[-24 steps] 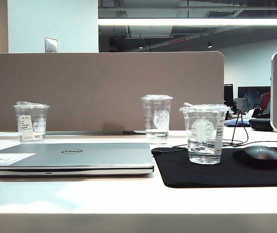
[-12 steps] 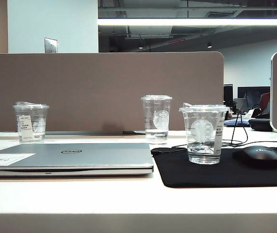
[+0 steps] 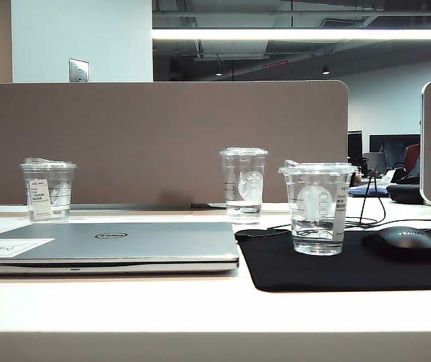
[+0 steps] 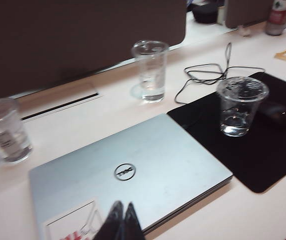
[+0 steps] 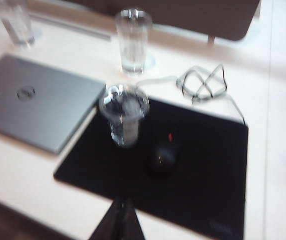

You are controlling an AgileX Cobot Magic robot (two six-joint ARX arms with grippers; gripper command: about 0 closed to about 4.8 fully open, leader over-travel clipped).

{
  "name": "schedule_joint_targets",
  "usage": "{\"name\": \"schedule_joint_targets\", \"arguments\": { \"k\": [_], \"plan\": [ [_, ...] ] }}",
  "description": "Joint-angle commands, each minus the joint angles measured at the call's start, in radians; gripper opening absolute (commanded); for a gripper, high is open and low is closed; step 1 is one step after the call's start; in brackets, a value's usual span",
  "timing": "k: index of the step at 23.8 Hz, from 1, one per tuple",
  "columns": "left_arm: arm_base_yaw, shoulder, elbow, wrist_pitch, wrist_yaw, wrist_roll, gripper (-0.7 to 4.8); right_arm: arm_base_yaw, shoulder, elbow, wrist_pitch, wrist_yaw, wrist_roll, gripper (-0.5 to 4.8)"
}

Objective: Pick up the coffee cup on the middle and place it on the right side of the laptop.

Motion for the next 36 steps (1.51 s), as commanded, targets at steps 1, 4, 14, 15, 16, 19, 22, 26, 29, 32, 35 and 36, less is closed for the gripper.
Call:
{"name": "schedule_joint_targets", "arguments": {
  "k": [1,4,14,15,16,19,22,26,29,32,35,36],
  "plan": [
    [0.002,-0.102,-0.173,0.282,0.078,-0.024,-0.06,0.001,-0.108,-0.145,0.190,-0.033,0.006,-0.06],
    [0.002,-0.128,-0.315,0.394,0.039,-0.087,-0.06,0.001,-0.233,-0.338,0.404,-0.023,0.095,-0.06],
    [0.005,-0.129,-0.579,0.572,0.008,-0.119,-0.06,0.001,-0.280,-0.644,0.681,-0.015,0.119,-0.05],
    [0.005,-0.129,-0.599,0.587,0.008,-0.116,-0.06,0.001,-0.280,-0.658,0.704,-0.015,0.119,-0.06],
    [0.005,-0.129,-0.619,0.599,0.003,-0.116,-0.06,0.001,-0.280,-0.677,0.717,-0.014,0.119,-0.06],
    [0.017,-0.129,-0.638,0.582,-0.049,-0.116,-0.06,0.001,-0.280,-0.716,0.720,-0.017,0.117,-0.06],
    [0.099,-0.129,-0.638,0.603,-0.054,-0.116,-0.06,0.000,-0.280,-0.788,0.765,-0.018,0.107,-0.06],
    [0.303,-0.129,-0.638,0.615,-0.003,-0.122,-0.06,0.000,-0.280,-0.911,0.911,-0.005,0.108,-0.06],
    [0.465,-0.129,-0.638,0.620,0.059,-0.164,-0.06,-0.008,-0.280,-0.980,0.982,0.018,0.090,-0.06],
    [0.607,-0.129,-0.638,0.619,0.184,-0.184,-0.06,-0.020,-0.280,-1.055,1.061,0.095,0.043,-0.05],
    [0.625,-0.128,-0.638,0.591,0.158,-0.174,-0.06,-0.060,-0.280,-1.092,1.066,0.108,0.027,-0.06],
    [0.625,-0.128,-0.638,0.565,0.104,-0.173,-0.06,-0.087,-0.278,-1.092,1.046,0.107,0.024,-0.05]
  ]
}}
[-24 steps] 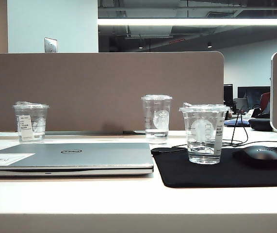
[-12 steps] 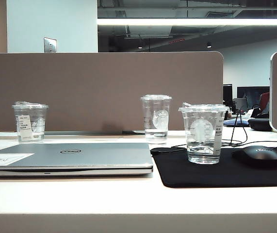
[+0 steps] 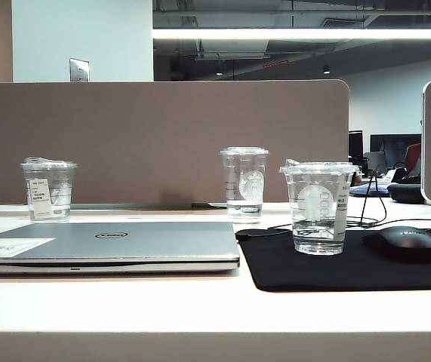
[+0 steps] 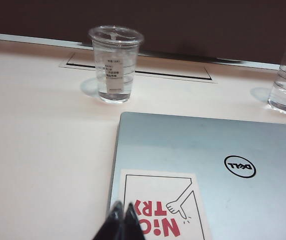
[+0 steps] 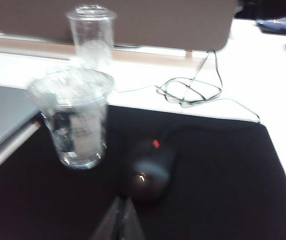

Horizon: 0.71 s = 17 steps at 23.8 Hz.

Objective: Pick up the coffee cup on the middle and place it on the right side of the laptop.

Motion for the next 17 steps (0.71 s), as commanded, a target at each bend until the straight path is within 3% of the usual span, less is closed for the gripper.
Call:
{"name": "schedule_joint_targets", "arguments": {
  "k": [1,5,9,17],
  "plan": [
    [0.002,0.001,0.003,-0.050,-0.101,0.004,-0.06,-0.063,0.000,-0.006,0.002,0.008,-0.015,-0.06],
    [0.002,0.001,0.003,-0.026,-0.129,0.011,-0.06,-0.149,0.000,-0.006,0.033,-0.011,-0.032,-0.05],
    [0.002,0.000,0.003,0.000,-0.115,0.027,-0.06,-0.268,0.000,-0.006,0.086,-0.157,-0.033,-0.06],
    [0.002,-0.001,0.004,0.110,-0.004,0.031,-0.06,-0.264,-0.001,-0.006,0.085,-0.293,-0.032,-0.05]
  ]
}}
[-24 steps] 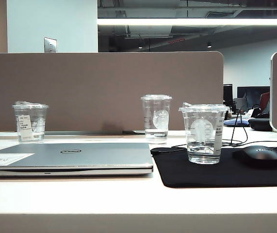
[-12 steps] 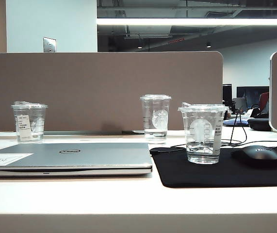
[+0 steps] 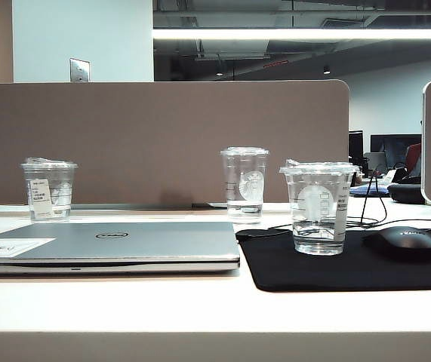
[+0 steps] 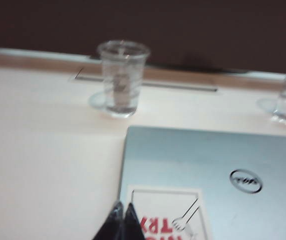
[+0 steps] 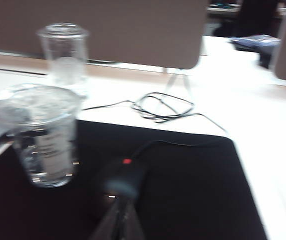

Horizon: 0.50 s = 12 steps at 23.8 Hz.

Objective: Pick up the coffee cup on the middle and place it on the right side of the laptop.

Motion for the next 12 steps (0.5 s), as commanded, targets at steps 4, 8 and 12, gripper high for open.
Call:
{"name": "schedule_joint_targets", "arguments": {
  "k": [4,8,12],
  "plan": [
    [0.002,-0.001,0.004,0.033,0.011,0.003,-0.06,0.002,-0.002,-0.006,0.012,-0.069,0.024,-0.05],
    [0.002,-0.001,0.004,-0.011,0.014,0.003,-0.06,0.000,-0.002,-0.006,-0.005,-0.079,0.024,-0.05],
    [0.002,-0.001,0.004,-0.013,0.014,0.003,-0.06,0.000,-0.002,-0.006,-0.005,-0.079,0.024,-0.05]
  ]
}}
